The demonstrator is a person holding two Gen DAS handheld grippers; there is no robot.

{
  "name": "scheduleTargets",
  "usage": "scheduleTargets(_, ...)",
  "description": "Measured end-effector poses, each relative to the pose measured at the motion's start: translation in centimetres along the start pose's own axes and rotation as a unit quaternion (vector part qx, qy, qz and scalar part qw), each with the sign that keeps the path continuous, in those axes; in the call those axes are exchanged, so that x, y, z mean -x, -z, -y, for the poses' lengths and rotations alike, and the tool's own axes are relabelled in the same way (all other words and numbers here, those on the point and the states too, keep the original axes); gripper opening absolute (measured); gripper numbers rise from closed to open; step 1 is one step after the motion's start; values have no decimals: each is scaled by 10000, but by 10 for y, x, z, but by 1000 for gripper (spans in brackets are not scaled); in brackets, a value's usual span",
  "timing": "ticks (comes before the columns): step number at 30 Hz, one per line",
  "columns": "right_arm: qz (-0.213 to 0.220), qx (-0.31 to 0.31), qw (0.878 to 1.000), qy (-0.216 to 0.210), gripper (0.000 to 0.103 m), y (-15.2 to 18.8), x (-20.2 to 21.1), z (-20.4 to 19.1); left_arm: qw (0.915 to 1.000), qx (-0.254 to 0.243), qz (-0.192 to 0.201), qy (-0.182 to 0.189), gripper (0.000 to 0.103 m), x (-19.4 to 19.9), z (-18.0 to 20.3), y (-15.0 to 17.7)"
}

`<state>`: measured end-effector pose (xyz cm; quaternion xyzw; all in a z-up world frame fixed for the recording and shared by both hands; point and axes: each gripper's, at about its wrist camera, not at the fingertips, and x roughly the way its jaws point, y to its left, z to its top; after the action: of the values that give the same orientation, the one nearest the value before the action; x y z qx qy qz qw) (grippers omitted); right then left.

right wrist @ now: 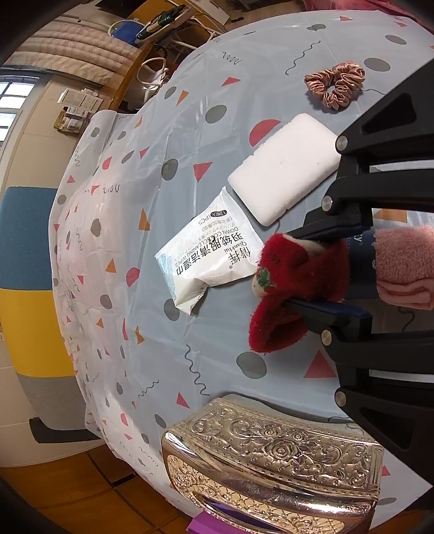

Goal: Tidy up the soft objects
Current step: 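Lower the red slipper into the gold tray and open the right gripper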

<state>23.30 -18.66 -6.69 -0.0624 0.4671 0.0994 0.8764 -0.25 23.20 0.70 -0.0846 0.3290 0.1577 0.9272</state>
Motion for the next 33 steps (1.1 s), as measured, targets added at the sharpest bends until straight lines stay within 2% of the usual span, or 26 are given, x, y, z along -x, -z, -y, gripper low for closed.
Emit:
scheduleTargets(8, 55, -396, 9991, -123, 30, -7, 12, -6, 9997, -7, -170, 147, 68, -4, 3, 8)
scheduleTargets(14, 512, -698, 9961, -168, 30, -24, 48, -8, 9993, 121, -313, 170, 68, -13, -6, 15)
scheduleTargets(18, 985, -616, 9928, -306, 30, -40, 88, -22, 9989, 252, -384, 107, 68, -18, -20, 21)
scheduleTargets(21, 1308, -339, 9891, -581, 30, -49, 120, -46, 9984, 389, -406, 36, 68, -20, -34, 24)
scheduleTargets(24, 1556, 155, 9833, -931, 30, -52, 150, -89, 9976, 564, -396, -86, 68, -20, -51, 26)
scheduleTargets(27, 1748, 656, 9724, -1400, 30, -49, 177, -140, 9966, 711, -357, -192, 68, -18, -66, 27)
scheduleTargets(33, 1546, 1806, 9418, -2378, 30, -22, 201, -260, 9939, 1012, -243, -352, 68, -12, -89, 24)
